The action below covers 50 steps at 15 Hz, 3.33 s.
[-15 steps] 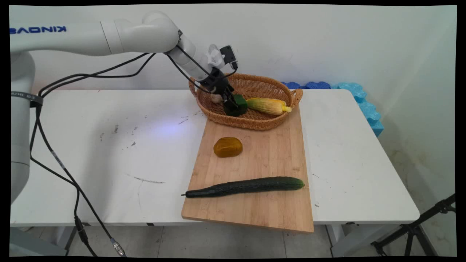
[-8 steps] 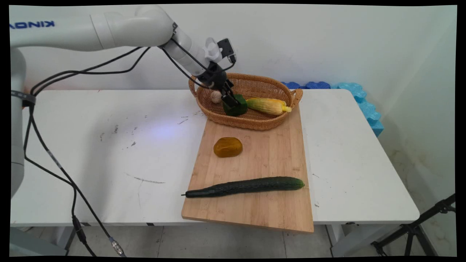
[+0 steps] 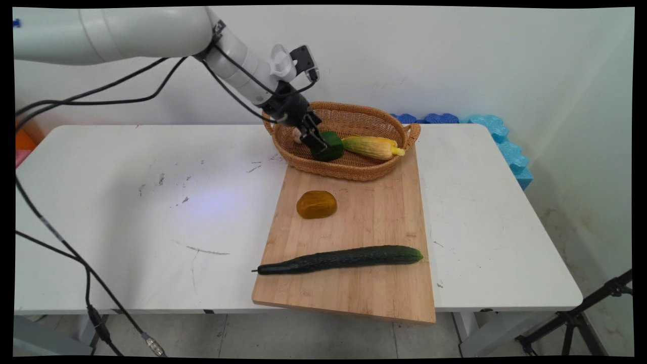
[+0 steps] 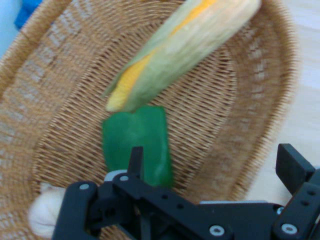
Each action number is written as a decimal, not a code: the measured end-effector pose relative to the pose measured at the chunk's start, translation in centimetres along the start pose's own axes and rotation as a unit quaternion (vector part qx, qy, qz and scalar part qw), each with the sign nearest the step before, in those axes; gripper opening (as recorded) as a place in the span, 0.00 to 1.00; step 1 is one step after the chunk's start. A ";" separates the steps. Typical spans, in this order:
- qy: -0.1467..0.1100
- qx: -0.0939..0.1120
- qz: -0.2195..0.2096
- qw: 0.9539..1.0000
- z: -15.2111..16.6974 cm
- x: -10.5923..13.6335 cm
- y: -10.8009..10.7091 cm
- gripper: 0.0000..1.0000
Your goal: Pick up the potato from the cutting board, then place the picked object in the vegetable basket
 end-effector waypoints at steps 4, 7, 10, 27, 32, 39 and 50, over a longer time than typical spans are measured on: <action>0.000 -0.018 -0.015 1.000 -1.2 -0.8 2.4 1.00; -0.003 -0.033 -0.027 0.999 -1.7 -2.0 4.6 1.00; -0.008 -0.045 -0.027 0.999 -1.4 -3.4 6.7 1.00; -0.029 -0.039 0.018 0.999 5.0 -6.8 10.5 1.00; -0.029 -0.033 0.025 0.999 5.5 -7.0 10.8 0.00; -0.014 -0.032 0.036 0.999 4.5 -6.0 11.0 0.00; 0.028 -0.035 0.045 0.998 0.8 -0.9 8.5 0.00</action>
